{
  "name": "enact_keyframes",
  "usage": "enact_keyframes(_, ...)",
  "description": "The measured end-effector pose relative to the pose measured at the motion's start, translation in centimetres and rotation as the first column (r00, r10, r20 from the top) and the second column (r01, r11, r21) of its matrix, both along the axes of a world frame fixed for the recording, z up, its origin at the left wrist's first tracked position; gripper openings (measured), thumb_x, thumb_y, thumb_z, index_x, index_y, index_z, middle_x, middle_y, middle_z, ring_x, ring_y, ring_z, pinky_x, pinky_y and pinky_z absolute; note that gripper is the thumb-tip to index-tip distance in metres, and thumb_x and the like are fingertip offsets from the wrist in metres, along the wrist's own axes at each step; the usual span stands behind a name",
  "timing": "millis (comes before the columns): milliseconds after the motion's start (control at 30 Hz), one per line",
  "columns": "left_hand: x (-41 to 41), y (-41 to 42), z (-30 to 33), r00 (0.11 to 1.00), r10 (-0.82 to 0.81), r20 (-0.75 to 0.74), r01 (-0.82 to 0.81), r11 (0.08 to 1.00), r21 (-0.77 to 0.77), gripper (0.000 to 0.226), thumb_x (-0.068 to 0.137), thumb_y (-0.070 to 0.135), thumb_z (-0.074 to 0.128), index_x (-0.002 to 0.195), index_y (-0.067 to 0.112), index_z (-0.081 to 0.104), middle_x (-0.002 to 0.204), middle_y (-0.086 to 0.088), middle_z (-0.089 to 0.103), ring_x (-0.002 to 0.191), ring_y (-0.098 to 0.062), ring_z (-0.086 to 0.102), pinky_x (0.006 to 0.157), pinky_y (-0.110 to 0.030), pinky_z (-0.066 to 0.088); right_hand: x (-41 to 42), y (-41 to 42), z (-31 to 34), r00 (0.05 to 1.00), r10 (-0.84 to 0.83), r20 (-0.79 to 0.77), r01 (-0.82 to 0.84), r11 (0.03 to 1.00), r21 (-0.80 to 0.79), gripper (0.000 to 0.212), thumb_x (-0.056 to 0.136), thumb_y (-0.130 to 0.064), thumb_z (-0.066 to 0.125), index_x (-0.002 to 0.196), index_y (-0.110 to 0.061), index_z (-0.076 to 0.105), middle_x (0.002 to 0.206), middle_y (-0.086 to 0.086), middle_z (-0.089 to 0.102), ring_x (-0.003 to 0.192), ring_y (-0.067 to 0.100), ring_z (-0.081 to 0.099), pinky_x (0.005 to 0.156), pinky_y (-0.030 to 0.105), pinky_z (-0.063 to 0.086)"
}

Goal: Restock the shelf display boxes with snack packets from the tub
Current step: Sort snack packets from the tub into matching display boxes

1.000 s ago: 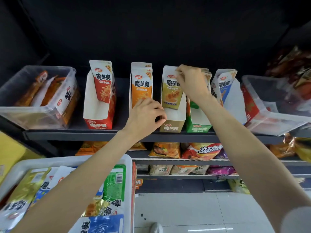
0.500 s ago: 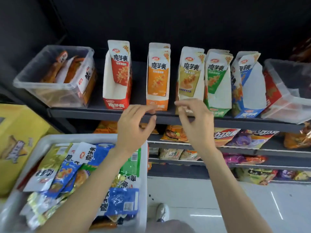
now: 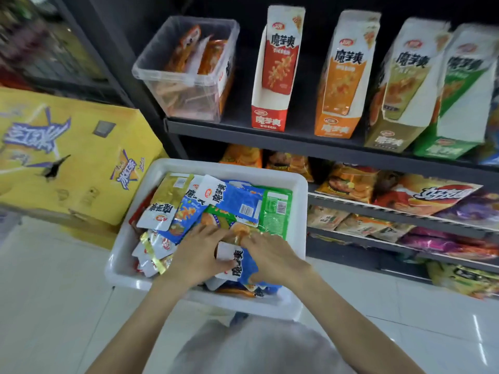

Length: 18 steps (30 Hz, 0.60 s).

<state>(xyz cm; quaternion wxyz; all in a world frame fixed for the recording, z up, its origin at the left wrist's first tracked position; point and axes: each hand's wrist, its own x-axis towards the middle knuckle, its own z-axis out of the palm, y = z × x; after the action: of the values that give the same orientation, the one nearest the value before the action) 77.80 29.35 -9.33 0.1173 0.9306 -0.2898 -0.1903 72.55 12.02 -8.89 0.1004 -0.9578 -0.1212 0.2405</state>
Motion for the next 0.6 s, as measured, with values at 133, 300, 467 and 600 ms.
enact_keyframes(133, -0.2, -0.4, 0.1, 0.993, 0.098, 0.069, -0.091, 0.991, -0.100, 0.026, 0.084, 0.026, 0.064, 0.110, 0.030, 0.064, 0.102, 0.010, 0.068, 0.096, -0.010, 0.060, 0.072, -0.017, 0.041, -0.5, 1.2, -0.6, 0.999, 0.021, 0.025, -0.019, 0.995, -0.096, 0.078, 0.073, -0.042, 0.075, 0.134, -0.011, 0.037, 0.127, 0.013, 0.044, 0.112, 0.031, 0.046, 0.090, 0.039, 0.038)
enact_keyframes(300, 1.6, -0.8, 0.6, 0.952, 0.247, -0.182, -0.291, 0.915, -0.280, 0.008, 0.088, 0.017, 0.065, 0.093, 0.021, 0.069, 0.093, 0.008, 0.069, 0.082, -0.003, 0.061, 0.073, -0.009, 0.044, -1.0, 1.8, -0.9, 0.992, -0.055, 0.117, 0.059, 0.998, -0.032, 0.088, 0.079, -0.047, 0.068, 0.147, -0.016, 0.021, 0.138, 0.008, 0.039, 0.121, 0.029, 0.043, 0.099, 0.038, 0.035)
enact_keyframes(467, 1.7, -1.4, 3.4, 0.559, 0.253, -0.790, -0.818, 0.326, -0.474, 0.014, 0.094, 0.018, 0.055, 0.095, 0.019, 0.069, 0.095, 0.000, 0.071, 0.084, -0.011, 0.068, 0.067, -0.019, 0.054, -0.6, 0.6, 0.5, 0.764, -0.609, 0.213, 0.453, 0.741, 0.495, 0.034, 0.096, -0.021, 0.054, 0.129, -0.017, 0.053, 0.110, 0.002, 0.066, 0.090, 0.018, 0.065, 0.076, 0.028, 0.052)
enact_keyframes(600, 1.3, -1.2, 4.1, 0.635, 0.163, -0.755, -0.739, 0.413, -0.532, 0.035, 0.085, 0.047, 0.057, 0.114, 0.028, 0.063, 0.114, 0.008, 0.067, 0.102, -0.007, 0.065, 0.083, -0.026, 0.052, -0.6, -1.2, 1.9, 0.567, -0.763, -0.310, 0.539, 0.059, 0.840, 0.029, 0.092, -0.021, 0.063, 0.118, -0.029, 0.054, 0.108, -0.006, 0.069, 0.096, 0.009, 0.067, 0.083, 0.033, 0.056)
